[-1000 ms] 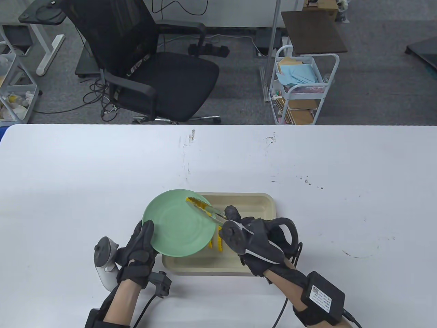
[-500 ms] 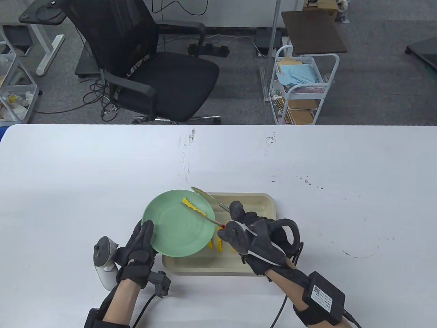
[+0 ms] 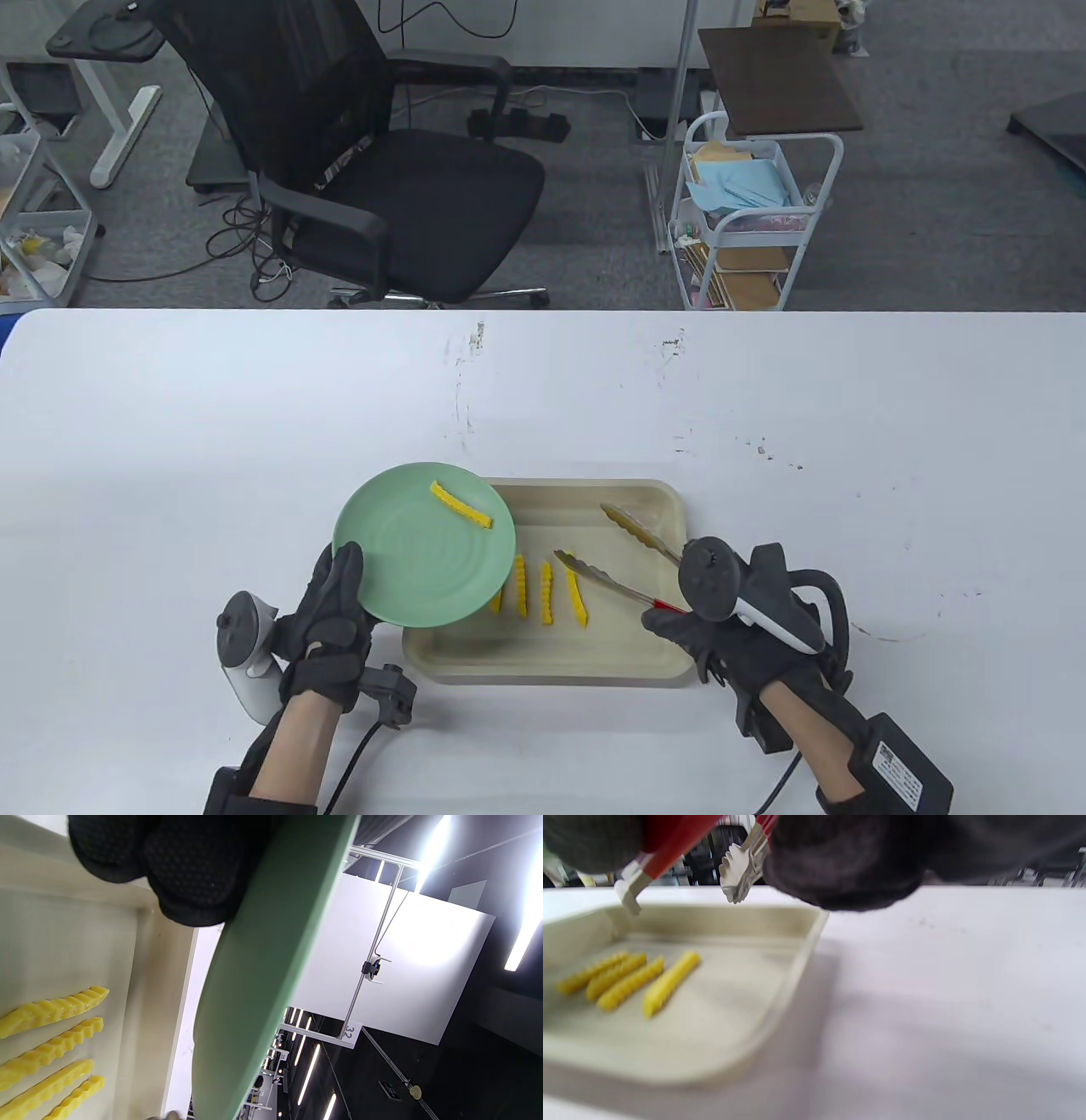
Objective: Hold plate and receive fries gripped by tongs from baking tray
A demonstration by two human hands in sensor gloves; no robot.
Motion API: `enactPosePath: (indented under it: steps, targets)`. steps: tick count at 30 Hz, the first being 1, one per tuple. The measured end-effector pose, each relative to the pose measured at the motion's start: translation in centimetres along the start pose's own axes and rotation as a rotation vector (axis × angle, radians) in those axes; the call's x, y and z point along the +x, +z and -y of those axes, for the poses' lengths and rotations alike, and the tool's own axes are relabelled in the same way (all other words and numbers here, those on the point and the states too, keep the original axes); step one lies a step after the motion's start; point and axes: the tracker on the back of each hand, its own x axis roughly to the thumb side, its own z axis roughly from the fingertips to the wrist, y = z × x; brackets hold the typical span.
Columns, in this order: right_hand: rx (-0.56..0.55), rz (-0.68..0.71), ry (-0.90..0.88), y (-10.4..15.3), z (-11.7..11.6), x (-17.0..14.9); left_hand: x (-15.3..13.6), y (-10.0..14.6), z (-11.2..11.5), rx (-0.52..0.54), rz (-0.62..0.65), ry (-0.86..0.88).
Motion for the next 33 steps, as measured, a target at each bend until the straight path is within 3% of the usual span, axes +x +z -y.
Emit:
enactPosePath:
  steps: [5,16,21,27,33]
  targets:
    - [0.059,0.019,0.077,0.3,-1.8,0.9,-0.1,0.0,0.0,0.002,-0.003,-0.009]
    - [0.063,0.002,0.167,0.0,-2.9,2.8,-0.1,0.1,-0.1,0.003,-0.004,-0.01]
    - [0.03,-0.024,0.196,0.0,-2.8,2.8,-0.1,0.0,-0.2,0.001,-0.002,-0.011]
    - [0.026,-0.035,0.109,-0.7,-2.6,1.6,-0.1,0.1,-0.2,0.001,-0.002,-0.01]
    - [-0.111,-0.06,-0.003,-0.5,0.0,0.3,-0.1,0.1,-0.2,0.005,-0.001,-0.006]
